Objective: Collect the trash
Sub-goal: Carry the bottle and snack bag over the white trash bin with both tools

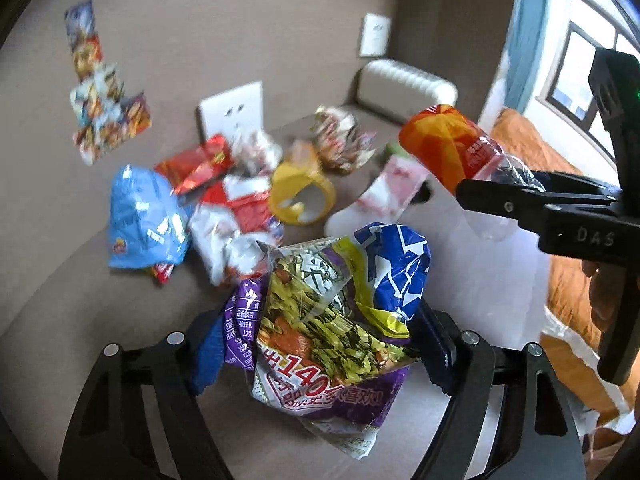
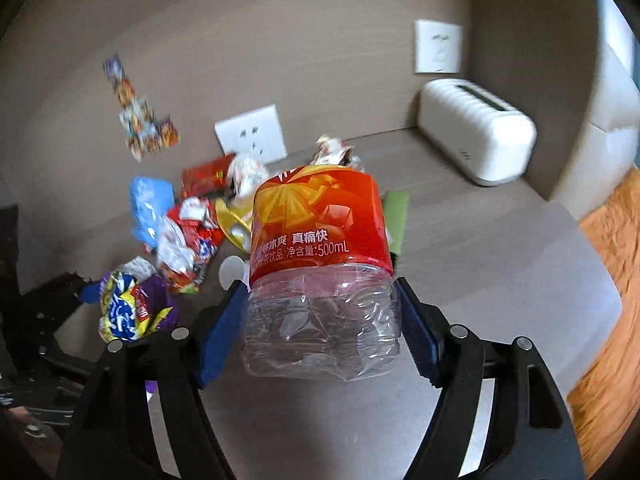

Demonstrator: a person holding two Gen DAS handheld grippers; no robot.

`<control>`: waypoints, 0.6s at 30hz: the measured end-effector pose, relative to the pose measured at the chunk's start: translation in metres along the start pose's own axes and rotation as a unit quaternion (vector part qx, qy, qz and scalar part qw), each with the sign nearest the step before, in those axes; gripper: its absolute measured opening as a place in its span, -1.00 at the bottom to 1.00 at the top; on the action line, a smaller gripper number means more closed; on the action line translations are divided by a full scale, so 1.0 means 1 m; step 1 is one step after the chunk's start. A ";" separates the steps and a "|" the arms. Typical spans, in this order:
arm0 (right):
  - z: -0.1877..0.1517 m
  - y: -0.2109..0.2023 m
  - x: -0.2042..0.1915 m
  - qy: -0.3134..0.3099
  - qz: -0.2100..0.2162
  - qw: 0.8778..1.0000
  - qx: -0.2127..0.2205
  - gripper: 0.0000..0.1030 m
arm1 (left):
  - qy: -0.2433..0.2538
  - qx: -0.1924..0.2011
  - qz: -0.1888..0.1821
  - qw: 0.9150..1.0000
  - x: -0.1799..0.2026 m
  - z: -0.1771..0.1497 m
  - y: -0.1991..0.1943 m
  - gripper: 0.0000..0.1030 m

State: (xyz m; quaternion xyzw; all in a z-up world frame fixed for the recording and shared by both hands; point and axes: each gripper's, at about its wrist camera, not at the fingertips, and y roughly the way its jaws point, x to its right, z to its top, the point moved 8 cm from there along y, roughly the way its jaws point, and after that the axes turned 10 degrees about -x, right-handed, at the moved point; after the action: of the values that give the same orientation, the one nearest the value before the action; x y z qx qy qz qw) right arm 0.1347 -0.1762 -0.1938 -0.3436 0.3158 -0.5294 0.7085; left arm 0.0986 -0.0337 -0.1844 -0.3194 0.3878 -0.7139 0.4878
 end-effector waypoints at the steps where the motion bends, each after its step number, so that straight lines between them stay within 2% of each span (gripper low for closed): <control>1: -0.002 -0.009 0.001 0.008 0.002 1.000 0.005 0.44 | 0.006 0.002 -0.003 1.000 0.005 0.002 -0.003 0.51; 6: -0.027 -0.058 0.020 0.044 -0.018 0.998 0.035 0.44 | 0.061 0.015 -0.030 0.998 0.053 0.008 -0.013 0.51; 11: -0.066 -0.089 0.053 0.095 -0.054 0.993 0.042 0.44 | 0.144 0.011 -0.076 0.987 0.130 0.008 -0.008 0.51; 15: -0.116 -0.107 0.095 0.164 -0.077 0.983 0.029 0.44 | 0.216 -0.009 -0.116 0.969 0.198 -0.009 0.004 0.51; 18: -0.159 -0.110 0.125 0.213 -0.098 0.972 0.010 0.44 | 0.273 -0.026 -0.146 0.950 0.254 -0.032 0.013 0.51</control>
State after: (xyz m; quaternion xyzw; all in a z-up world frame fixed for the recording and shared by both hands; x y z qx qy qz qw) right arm -0.0222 -0.3440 -0.2038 -0.2447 0.4189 -0.6602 0.5734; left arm -0.0039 -0.2682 -0.1918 -0.1781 0.4734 -0.8271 0.2450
